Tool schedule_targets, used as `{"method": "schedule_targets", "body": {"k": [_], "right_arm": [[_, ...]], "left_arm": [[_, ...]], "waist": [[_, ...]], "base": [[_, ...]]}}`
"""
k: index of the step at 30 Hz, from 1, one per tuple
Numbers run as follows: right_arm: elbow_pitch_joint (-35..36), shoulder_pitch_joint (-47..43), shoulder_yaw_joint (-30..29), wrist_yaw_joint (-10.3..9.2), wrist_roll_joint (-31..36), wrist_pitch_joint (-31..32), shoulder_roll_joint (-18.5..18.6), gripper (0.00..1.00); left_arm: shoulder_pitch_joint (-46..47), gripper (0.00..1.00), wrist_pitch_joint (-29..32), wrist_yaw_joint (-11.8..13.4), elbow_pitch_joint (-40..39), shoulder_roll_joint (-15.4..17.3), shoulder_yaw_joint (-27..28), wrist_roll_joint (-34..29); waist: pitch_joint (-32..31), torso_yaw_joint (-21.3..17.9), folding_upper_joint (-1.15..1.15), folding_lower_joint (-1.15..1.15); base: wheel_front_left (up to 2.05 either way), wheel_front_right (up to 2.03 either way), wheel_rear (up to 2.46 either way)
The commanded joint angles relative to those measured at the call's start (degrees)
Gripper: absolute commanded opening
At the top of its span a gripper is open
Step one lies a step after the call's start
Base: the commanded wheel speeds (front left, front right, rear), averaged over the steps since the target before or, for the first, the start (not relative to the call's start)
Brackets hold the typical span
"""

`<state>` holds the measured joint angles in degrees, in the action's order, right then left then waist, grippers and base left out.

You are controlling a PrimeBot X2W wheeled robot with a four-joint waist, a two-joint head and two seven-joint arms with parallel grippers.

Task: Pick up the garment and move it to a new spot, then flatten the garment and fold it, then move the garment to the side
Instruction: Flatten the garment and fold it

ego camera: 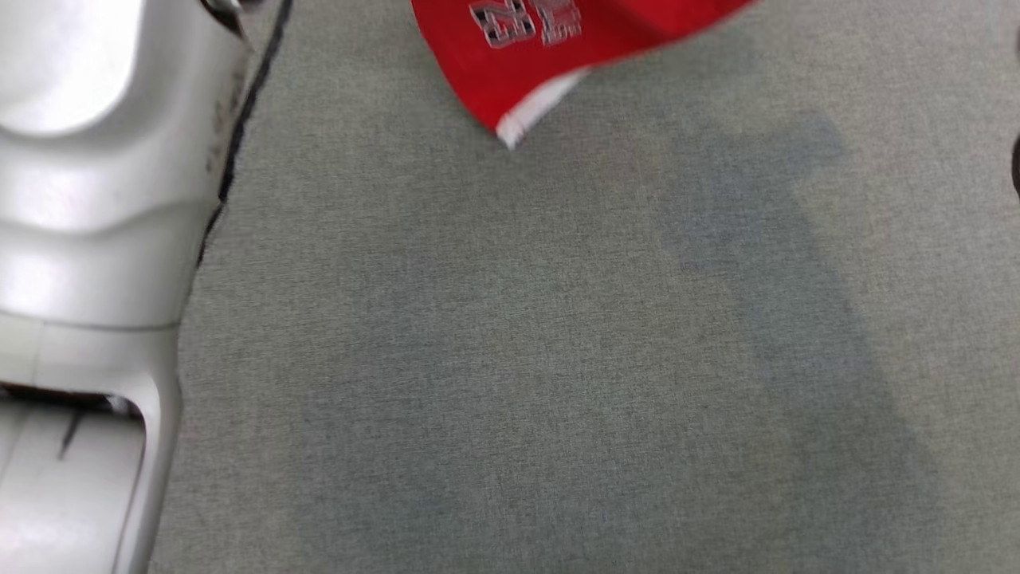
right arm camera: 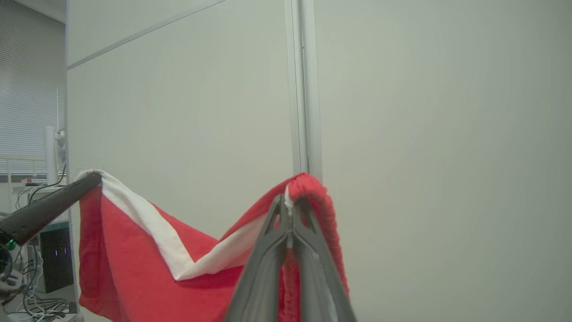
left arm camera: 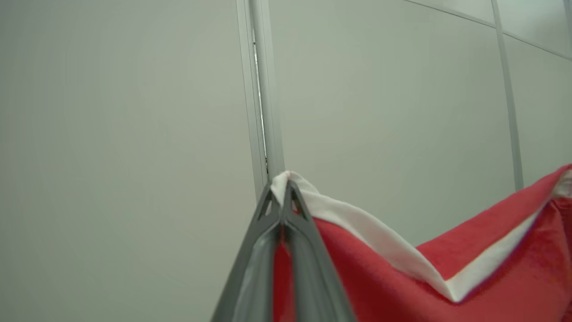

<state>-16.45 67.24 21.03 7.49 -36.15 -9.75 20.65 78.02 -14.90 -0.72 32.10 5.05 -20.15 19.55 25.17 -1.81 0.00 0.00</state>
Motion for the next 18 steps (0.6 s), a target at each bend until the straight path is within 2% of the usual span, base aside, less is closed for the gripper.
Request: {"method": "schedule_targets", "body": {"k": [1, 5, 10, 14, 18], "right_arm": [[-2.49, 2.43, 1.19, 0.0, -0.74, -1.5, -0.23, 0.0], [-10.88, 6.95, 7.25, 0.0, -2.22, -4.51, -2.19, 0.0], [-19.3, 6.41, 15.56, 0.0, -5.18, -5.4, -3.98, 0.0], [-22.54, 2.13, 20.11, 0.0, -8.01, -5.47, -4.68, 0.0], [-22.8, -3.13, 20.63, 0.0, -9.75, -5.46, -4.86, 0.0]], "left_arm": [[1.9, 0.0, -0.26, -0.29, 2.3, -0.06, 0.1, -0.68], [3.9, 0.0, -0.2, -0.47, 11.36, -0.58, 0.42, -0.85], [0.71, 0.0, -0.22, -1.41, 20.6, -1.61, 1.39, 1.84], [-5.47, 0.0, -0.24, -1.63, 22.74, -1.96, 3.4, 4.8], [-11.39, 0.0, -0.24, -2.2, 21.94, -2.08, 3.88, 7.11]], "waist": [[0.87, -0.64, 0.0, 0.0], [2.18, -1.02, 0.0, 0.0], [4.29, -0.81, 0.0, 0.0], [5.52, -0.3, 0.0, 0.0], [5.8, -0.19, 0.0, 0.0]], "base": [[0.0, 0.0, 0.0], [0.0, 0.0, 0.0], [0.0, 0.0, 0.0], [0.0, 0.0, 0.0], [0.0, 0.0, 0.0]]}}
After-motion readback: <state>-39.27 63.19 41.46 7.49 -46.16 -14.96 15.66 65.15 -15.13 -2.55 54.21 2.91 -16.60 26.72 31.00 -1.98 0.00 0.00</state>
